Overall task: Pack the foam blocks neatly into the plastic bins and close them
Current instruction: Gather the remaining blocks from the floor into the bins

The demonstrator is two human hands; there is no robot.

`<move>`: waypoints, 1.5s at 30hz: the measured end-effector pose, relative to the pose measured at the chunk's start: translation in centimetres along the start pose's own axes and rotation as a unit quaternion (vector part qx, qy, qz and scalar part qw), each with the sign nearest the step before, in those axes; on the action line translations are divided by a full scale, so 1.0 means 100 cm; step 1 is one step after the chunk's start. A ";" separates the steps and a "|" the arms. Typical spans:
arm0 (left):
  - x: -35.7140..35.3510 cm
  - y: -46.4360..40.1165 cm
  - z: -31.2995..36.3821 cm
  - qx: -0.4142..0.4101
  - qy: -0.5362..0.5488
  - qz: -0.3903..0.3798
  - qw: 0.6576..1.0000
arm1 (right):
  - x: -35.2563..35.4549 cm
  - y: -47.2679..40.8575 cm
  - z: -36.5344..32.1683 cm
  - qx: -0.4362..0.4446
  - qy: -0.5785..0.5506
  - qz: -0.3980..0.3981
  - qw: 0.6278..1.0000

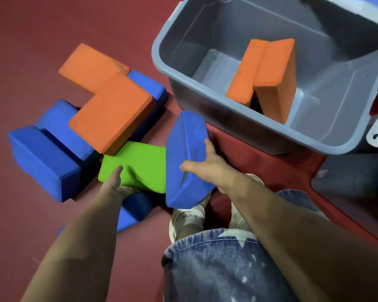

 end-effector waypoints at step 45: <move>-0.060 0.434 0.104 -0.688 -0.043 -0.048 0.723 | 0.243 0.197 -0.080 0.263 -0.005 0.382 0.886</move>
Point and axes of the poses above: each hand's wrist, its own y-axis away from the middle knuckle, its own x-axis out of the back of the hand, z = x × y, the point moved 9 cm from there along -y, towards the middle knuckle, and after that the axes turned 8 degrees about z, right-handed, at the moved point
